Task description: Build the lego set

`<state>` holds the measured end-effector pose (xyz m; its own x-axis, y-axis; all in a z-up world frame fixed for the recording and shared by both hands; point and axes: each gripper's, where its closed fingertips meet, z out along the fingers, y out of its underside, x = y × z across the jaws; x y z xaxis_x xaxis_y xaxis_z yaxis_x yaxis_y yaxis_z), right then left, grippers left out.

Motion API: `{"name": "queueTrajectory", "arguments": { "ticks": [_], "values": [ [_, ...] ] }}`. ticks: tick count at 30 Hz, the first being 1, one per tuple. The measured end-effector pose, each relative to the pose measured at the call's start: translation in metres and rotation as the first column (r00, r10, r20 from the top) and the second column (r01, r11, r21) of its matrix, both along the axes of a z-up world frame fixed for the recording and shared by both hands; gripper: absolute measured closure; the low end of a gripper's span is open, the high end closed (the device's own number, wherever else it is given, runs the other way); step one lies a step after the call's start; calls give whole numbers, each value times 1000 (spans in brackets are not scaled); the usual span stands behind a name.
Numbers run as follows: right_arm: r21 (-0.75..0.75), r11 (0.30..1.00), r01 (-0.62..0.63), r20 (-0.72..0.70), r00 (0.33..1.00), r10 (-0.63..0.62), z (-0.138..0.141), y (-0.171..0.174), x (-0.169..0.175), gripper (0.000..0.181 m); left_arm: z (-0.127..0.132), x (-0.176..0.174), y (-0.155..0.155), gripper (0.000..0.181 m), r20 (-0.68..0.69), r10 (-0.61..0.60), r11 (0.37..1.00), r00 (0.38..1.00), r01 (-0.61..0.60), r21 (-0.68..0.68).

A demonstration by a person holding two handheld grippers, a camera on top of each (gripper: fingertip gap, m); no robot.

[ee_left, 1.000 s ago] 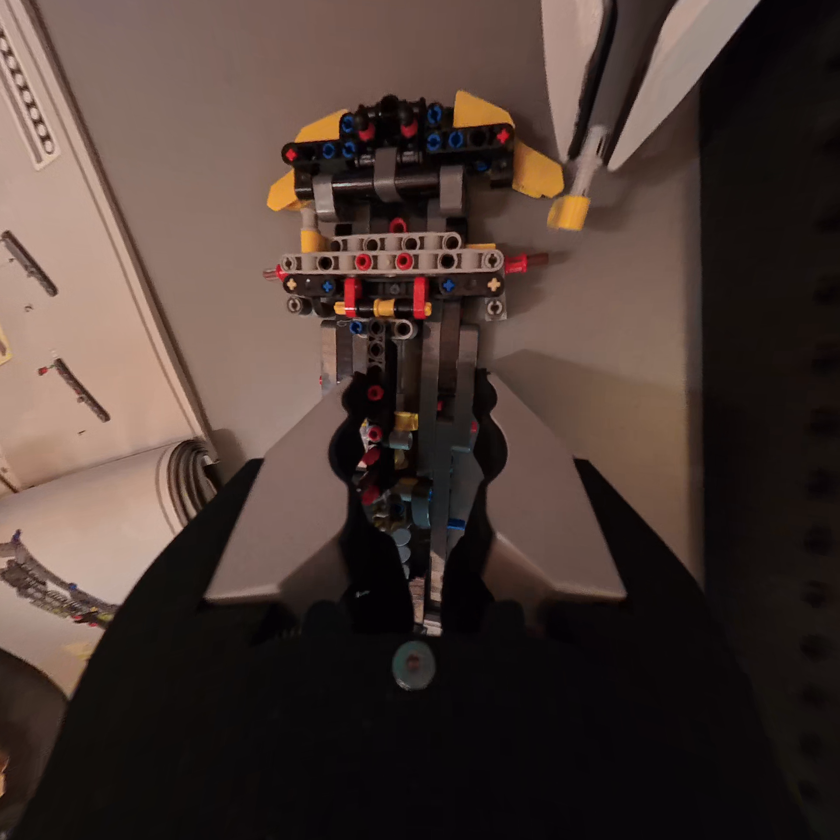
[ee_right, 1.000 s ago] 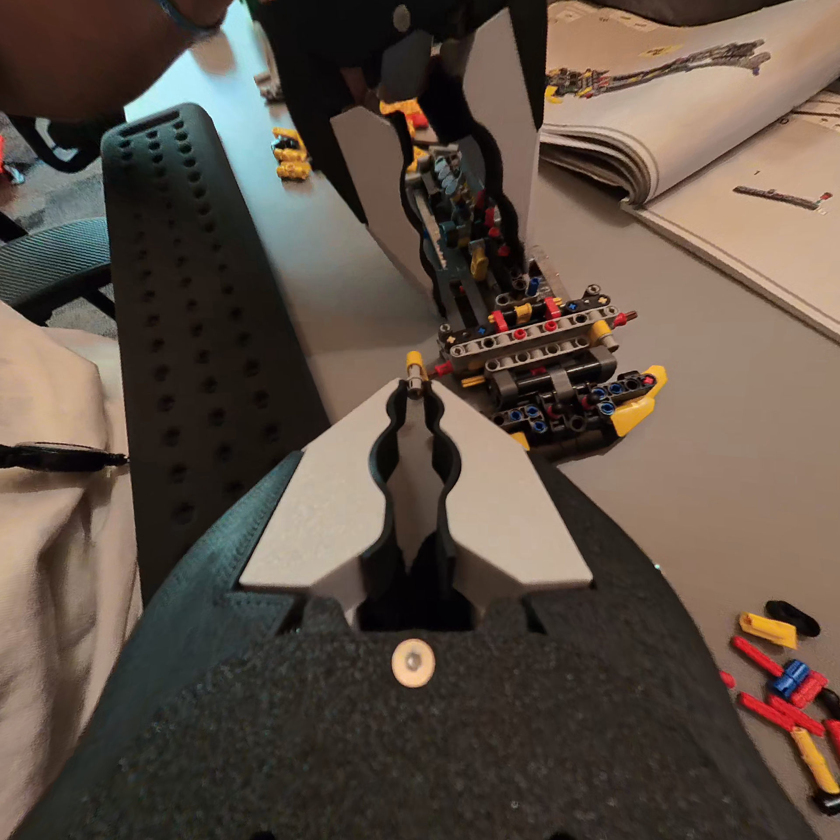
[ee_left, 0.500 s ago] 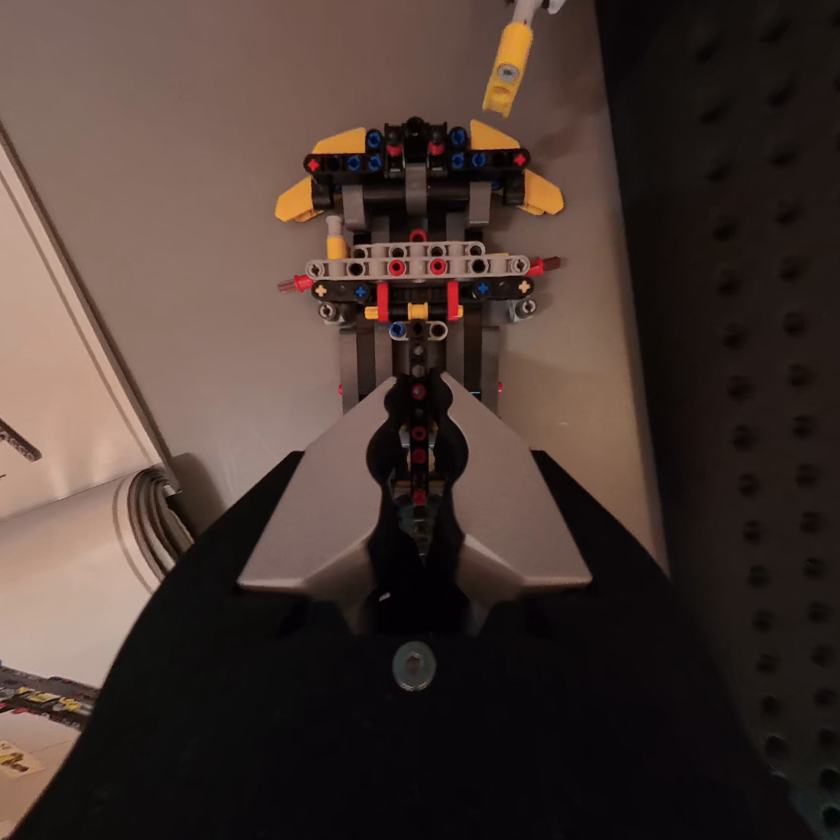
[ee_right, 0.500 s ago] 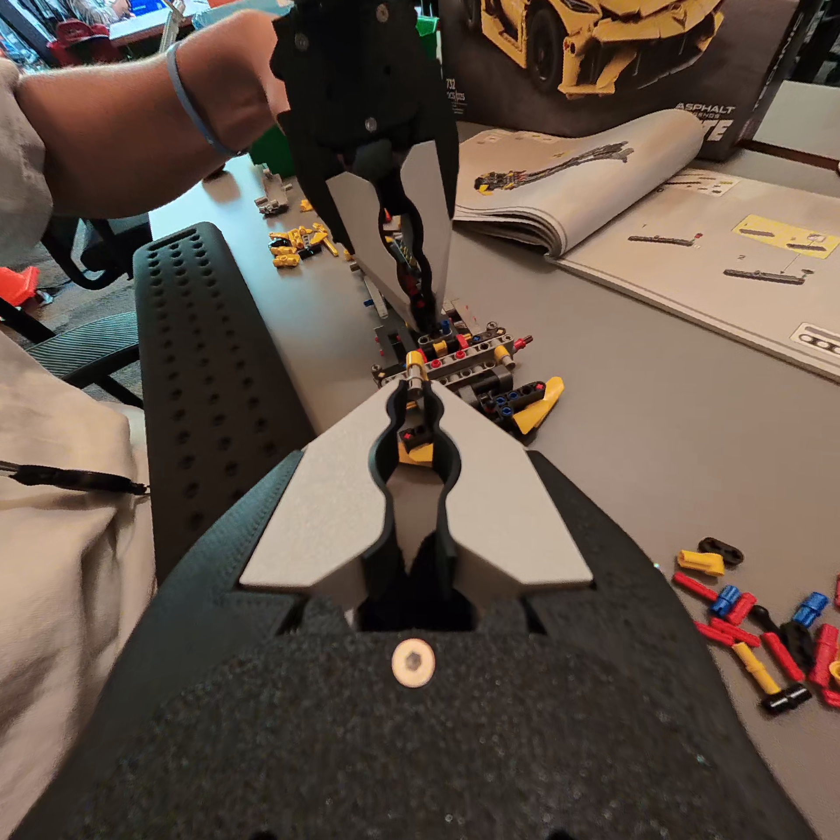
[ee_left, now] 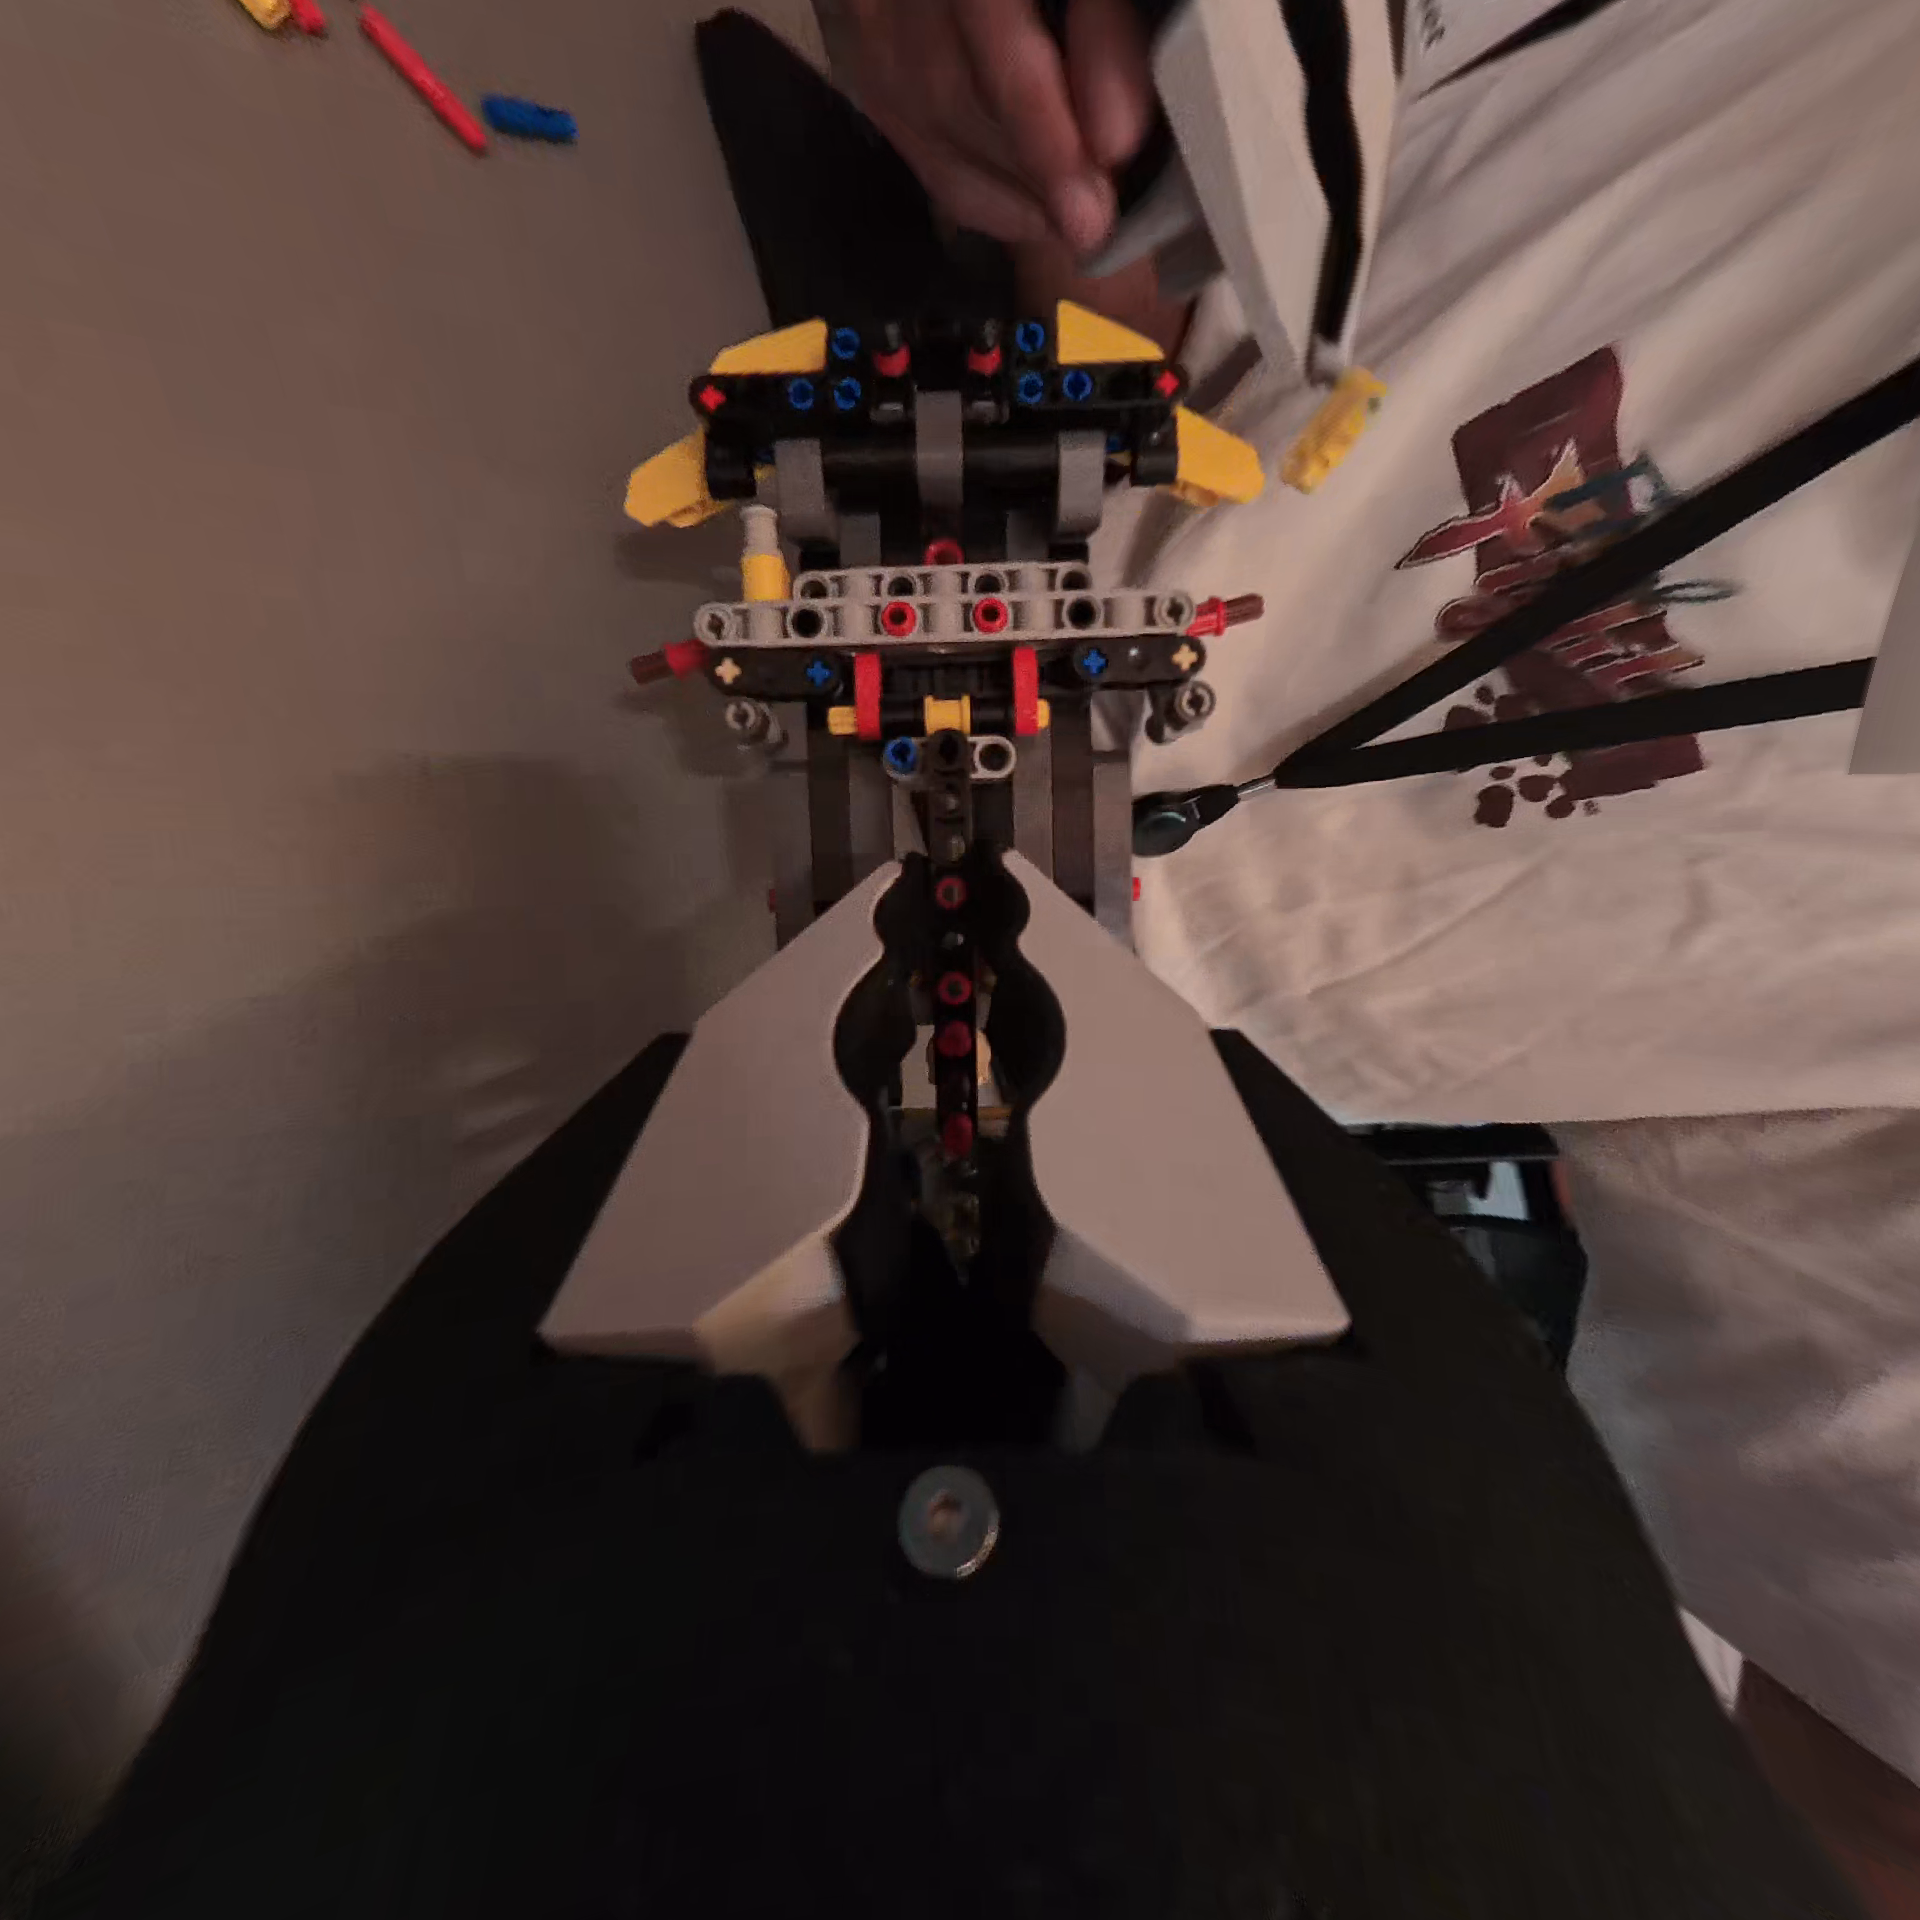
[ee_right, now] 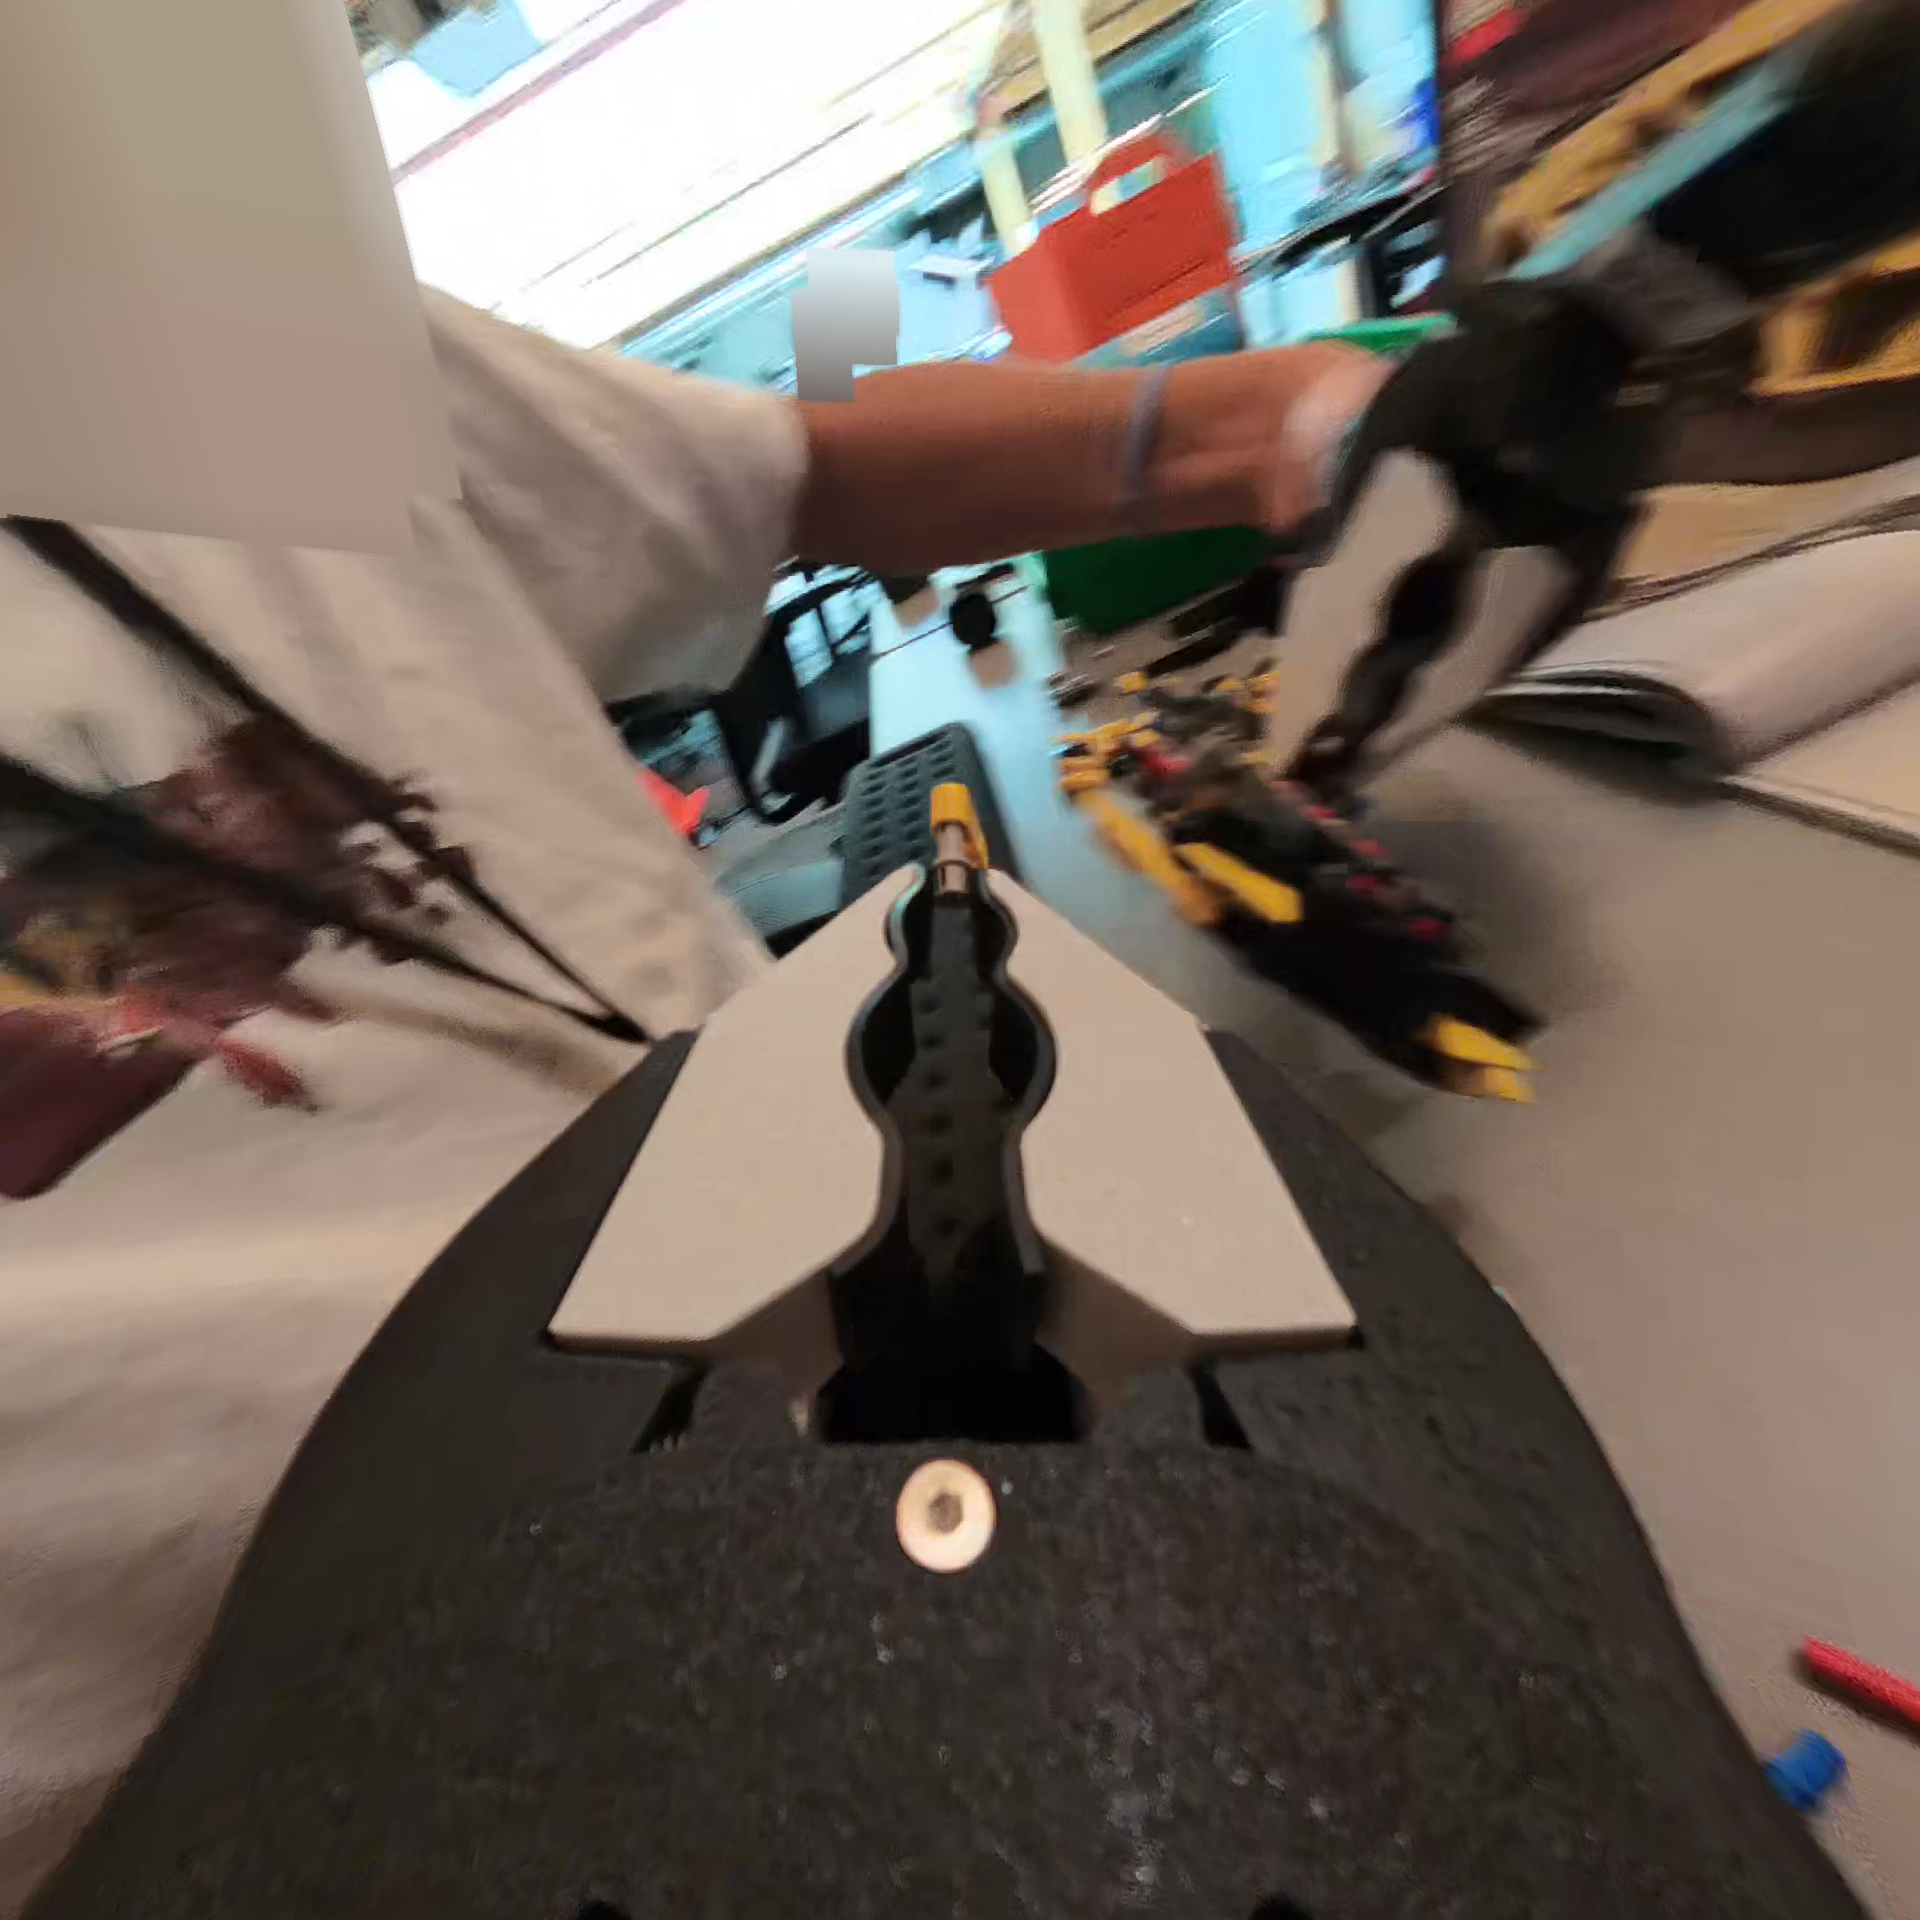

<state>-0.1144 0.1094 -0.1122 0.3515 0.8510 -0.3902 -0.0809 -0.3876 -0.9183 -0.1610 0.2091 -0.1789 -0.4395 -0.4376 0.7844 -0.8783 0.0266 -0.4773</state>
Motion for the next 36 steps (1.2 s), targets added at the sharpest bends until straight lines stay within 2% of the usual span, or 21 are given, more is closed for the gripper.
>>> {"name": "queueTrajectory", "arguments": {
  "ticks": [2,3,6,8,12,16,19,22,25,29,31,36],
  "values": [
    [20,999,-48,80,996,46,-4,-11,-9,176,-6,4,6,176,-38,11,999,999,-13,-48],
    [16,999,-48,157,987,45,-14,-12,-12,176,-10,5,8,175,-57,12,998,998,-16,-63],
    [-1,996,91,452,888,-81,-65,13,-5,176,-18,6,10,175,-85,3,994,996,-12,-106],
    [65,985,158,539,825,-168,-80,31,-3,175,-18,9,9,176,-90,-2,990,996,-11,-141],
    [195,949,247,553,772,-315,-75,58,-13,175,-18,11,9,176,-106,-22,988,994,5,-156],
    [174,940,293,528,778,-341,-72,68,-14,175,-17,13,12,176,-95,-19,990,995,5,-142],
    [158,939,307,511,788,-344,-71,71,-13,175,-20,17,15,167,-77,2,995,997,-9,-95],
    [153,928,338,519,772,-367,-73,76,-7,175,-17,26,17,160,-3,60,998,998,-60,-35],
    [118,930,347,498,790,-358,-73,78,-6,175,-14,29,19,159,99,87,995,991,-92,42],
    [109,934,341,498,794,-348,-75,81,-9,175,-4,36,29,155,188,163,980,969,-180,80],
    [106,934,340,495,797,-346,-76,82,-10,175,1,34,32,155,218,179,976,959,-202,87],
    [88,938,335,485,808,-334,-78,83,-13,175,8,29,36,151,311,197,941,930,-269,206]
  ]
}}
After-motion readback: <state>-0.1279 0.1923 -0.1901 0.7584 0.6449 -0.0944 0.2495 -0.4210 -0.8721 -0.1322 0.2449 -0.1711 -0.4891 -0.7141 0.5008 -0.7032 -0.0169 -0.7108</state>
